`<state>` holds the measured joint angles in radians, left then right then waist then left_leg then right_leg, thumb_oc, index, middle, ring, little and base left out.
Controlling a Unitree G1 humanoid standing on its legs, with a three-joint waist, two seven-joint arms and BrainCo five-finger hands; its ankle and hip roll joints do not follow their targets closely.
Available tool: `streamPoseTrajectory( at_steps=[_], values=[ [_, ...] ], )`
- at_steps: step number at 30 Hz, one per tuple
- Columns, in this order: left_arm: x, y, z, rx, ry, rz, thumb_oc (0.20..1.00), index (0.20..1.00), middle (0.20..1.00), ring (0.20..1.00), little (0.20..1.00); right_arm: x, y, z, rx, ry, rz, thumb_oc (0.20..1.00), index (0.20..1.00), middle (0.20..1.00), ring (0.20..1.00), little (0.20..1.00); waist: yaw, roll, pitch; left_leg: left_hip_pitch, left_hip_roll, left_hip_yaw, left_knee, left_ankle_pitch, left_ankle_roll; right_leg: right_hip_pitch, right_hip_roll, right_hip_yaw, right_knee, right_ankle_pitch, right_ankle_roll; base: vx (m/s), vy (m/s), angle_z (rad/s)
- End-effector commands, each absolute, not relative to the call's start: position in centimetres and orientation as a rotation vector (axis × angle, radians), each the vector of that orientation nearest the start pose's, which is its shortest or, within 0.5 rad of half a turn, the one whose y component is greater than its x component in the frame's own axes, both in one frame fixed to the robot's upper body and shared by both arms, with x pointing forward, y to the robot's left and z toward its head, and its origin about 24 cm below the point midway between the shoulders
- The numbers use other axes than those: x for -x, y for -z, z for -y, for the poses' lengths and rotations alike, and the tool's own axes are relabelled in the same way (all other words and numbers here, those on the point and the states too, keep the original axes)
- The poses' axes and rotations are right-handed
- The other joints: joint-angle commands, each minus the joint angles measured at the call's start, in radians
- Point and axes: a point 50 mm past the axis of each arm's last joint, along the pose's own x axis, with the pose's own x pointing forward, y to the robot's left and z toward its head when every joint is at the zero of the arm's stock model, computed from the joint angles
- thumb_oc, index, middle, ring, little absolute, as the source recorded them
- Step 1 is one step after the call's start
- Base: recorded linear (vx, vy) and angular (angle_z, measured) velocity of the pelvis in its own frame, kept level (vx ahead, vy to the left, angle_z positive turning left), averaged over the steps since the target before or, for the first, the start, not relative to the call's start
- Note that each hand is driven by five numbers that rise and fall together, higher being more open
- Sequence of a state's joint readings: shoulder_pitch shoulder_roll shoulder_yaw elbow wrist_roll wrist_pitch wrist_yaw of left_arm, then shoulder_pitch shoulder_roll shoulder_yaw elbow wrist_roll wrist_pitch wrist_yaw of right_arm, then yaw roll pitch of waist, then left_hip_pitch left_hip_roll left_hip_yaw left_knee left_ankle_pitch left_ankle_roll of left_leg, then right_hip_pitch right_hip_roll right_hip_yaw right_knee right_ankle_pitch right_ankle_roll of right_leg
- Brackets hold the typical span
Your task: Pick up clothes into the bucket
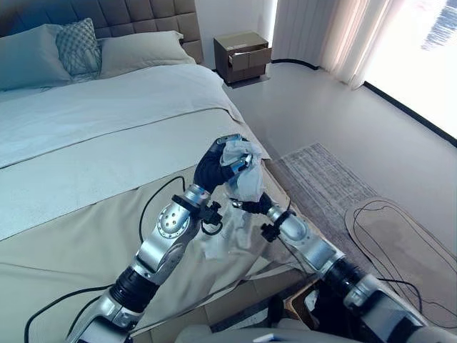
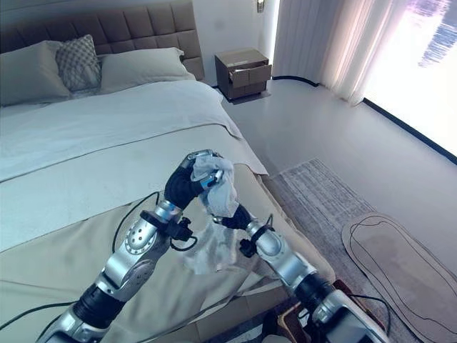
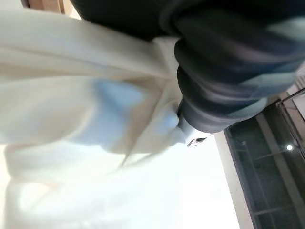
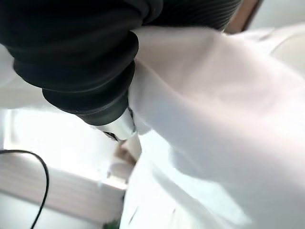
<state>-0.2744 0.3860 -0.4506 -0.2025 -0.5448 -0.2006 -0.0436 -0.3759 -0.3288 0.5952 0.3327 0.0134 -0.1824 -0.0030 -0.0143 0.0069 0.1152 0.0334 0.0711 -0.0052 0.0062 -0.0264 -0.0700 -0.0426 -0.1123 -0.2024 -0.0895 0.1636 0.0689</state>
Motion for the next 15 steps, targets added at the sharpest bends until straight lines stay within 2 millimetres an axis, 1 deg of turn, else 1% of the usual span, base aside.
streamPoseTrajectory(
  at_steps=[1, 2, 3, 6, 9, 12, 14, 15],
  values=[
    [-25.4, -19.5, -8.7, 0.215, 0.672, 0.68, 0.2, 0.2, 0.2, 0.2, 0.2, -29.3, -6.8, 7.0, 0.365, -0.563, 0.229, 0.2, 0.2, 0.2, 0.2, 0.2, 0.008, -0.061, 0.004, -0.033, -0.009, -0.012, 0.043, -0.003, 0.004, 0.091, -0.066, 0.002, 0.033, -0.09, 0.081, -0.03, 0.012, -0.04],
    [-25.4, -19.6, -9.1, 0.206, 0.66, 0.692, 0.2, 0.2, 0.2, 0.2, 0.2, -29.3, -6.7, 7.6, 0.367, -0.547, 0.223, 0.2, 0.2, 0.2, 0.2, 0.2, 0.007, -0.063, 0.004, -0.039, -0.013, -0.013, 0.043, 0.007, 0.006, 0.085, -0.07, 0.004, 0.034, -0.084, 0.08, 0.03, 0.002, 0.01],
    [-25.3, -19.7, -9.3, 0.203, 0.652, 0.699, 0.2, 0.2, 0.2, 0.2, 0.2, -29.2, -6.3, 8.1, 0.37, -0.534, 0.207, 0.2, 0.2, 0.2, 0.2, 0.2, 0.007, -0.061, 0.002, -0.032, -0.009, -0.013, 0.041, -0.003, 0.005, 0.092, -0.066, 0.004, 0.032, -0.09, 0.082, 0.0, 0.0, 0.0],
    [-25.4, -20.1, -10.4, 0.197, 0.608, 0.726, 0.2, 0.2, 0.2, 0.2, 0.2, -28.7, -5.0, 9.9, 0.39, -0.485, 0.153, 0.2, 0.2, 0.2, 0.2, 0.2, 0.005, -0.062, -0.001, -0.029, -0.009, -0.012, 0.038, -0.003, 0.004, 0.097, -0.067, 0.002, 0.031, -0.091, 0.084, 0.01, 0.001, 0.01],
    [-25.4, -20.4, -11.7, 0.185, 0.547, 0.756, 0.2, 0.2, 0.2, 0.2, 0.2, -28.1, -4.1, 12.3, 0.389, -0.406, 0.113, 0.2, 0.2, 0.2, 0.2, 0.2, -0.002, -0.064, -0.007, -0.026, -0.01, -0.011, 0.035, -0.004, 0.004, 0.097, -0.067, 0.003, 0.031, -0.089, 0.085, 0.0, 0.0, 0.0],
    [-25.4, -20.5, -12.8, 0.171, 0.496, 0.775, 0.2, 0.2, 0.2, 0.2, 0.2, -27.5, -3.8, 13.9, 0.367, -0.352, 0.095, 0.2, 0.2, 0.2, 0.2, 0.2, -0.008, -0.065, -0.008, -0.023, -0.01, -0.008, 0.033, -0.003, 0.005, 0.095, -0.068, 0.006, 0.032, -0.088, 0.086, 0.0, 0.0, 0.0],
    [-25.4, -20.3, -13.6, 0.166, 0.45, 0.774, 0.2, 0.2, 0.2, 0.2, 0.2, -27.0, -3.8, 15.0, 0.354, -0.313, 0.096, 0.2, 0.2, 0.2, 0.2, 0.2, -0.014, -0.068, -0.007, -0.029, -0.014, -0.006, 0.032, 0.006, 0.007, 0.087, -0.071, 0.009, 0.035, -0.08, 0.086, -0.02, 0.012, -0.02],
    [-25.4, -20.0, -14.0, 0.17, 0.425, 0.764, 0.2, 0.2, 0.2, 0.2, 0.2, -26.8, -3.9, 15.4, 0.348, -0.297, 0.101, 0.2, 0.2, 0.2, 0.2, 0.2, -0.016, -0.066, -0.008, -0.023, -0.011, -0.004, 0.029, -0.002, 0.006, 0.091, -0.068, 0.01, 0.033, -0.085, 0.087, 0.0, 0.0, 0.0]
  ],
)
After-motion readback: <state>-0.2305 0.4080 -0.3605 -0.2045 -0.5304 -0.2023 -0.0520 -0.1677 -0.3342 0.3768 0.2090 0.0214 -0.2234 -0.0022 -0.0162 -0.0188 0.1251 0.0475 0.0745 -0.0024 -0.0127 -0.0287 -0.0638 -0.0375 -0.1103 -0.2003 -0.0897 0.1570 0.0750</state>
